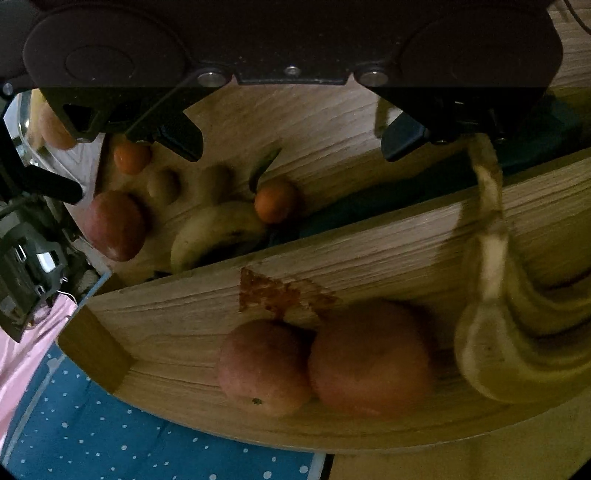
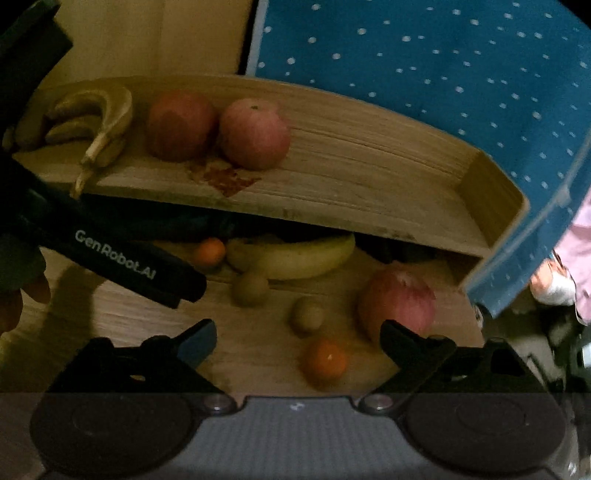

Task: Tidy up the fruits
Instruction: 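Grasp a mandarin orange with the left gripper while the right grasps a kiwi, then carry the mandarin and kiwi over the silver tray with both grippers, then open both grippers to drop the mandarin and kiwi onto the tray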

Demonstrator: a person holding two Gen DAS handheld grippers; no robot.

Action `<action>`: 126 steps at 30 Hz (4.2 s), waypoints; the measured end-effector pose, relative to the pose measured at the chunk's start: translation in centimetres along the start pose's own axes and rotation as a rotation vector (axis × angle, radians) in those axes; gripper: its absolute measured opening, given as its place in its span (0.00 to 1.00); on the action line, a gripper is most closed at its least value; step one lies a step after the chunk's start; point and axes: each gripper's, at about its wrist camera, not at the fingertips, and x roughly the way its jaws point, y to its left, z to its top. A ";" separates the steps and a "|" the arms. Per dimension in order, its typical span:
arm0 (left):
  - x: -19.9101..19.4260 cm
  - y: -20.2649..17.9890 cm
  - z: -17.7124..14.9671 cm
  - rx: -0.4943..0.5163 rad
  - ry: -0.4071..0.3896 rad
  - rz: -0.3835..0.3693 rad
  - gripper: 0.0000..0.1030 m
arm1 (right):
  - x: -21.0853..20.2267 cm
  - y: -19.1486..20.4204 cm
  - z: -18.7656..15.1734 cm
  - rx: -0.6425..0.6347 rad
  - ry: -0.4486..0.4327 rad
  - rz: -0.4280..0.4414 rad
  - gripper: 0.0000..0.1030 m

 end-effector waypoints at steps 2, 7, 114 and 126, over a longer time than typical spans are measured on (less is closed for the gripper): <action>0.3 -0.2 0.0 -0.017 -0.007 0.009 0.99 | 0.6 -0.2 0.2 -0.047 -0.007 0.021 0.87; 0.4 -0.7 0.4 -0.080 -0.025 0.027 0.98 | 1.4 -0.3 0.3 -0.139 -0.027 0.088 0.77; -5.3 -9.0 -10.9 0.386 0.097 -0.316 0.61 | -11.7 1.3 -13.4 0.511 0.083 -0.215 0.62; -9.9 -3.7 -11.8 0.354 0.037 -0.294 0.86 | -16.6 6.2 -12.8 0.542 0.054 -0.262 0.91</action>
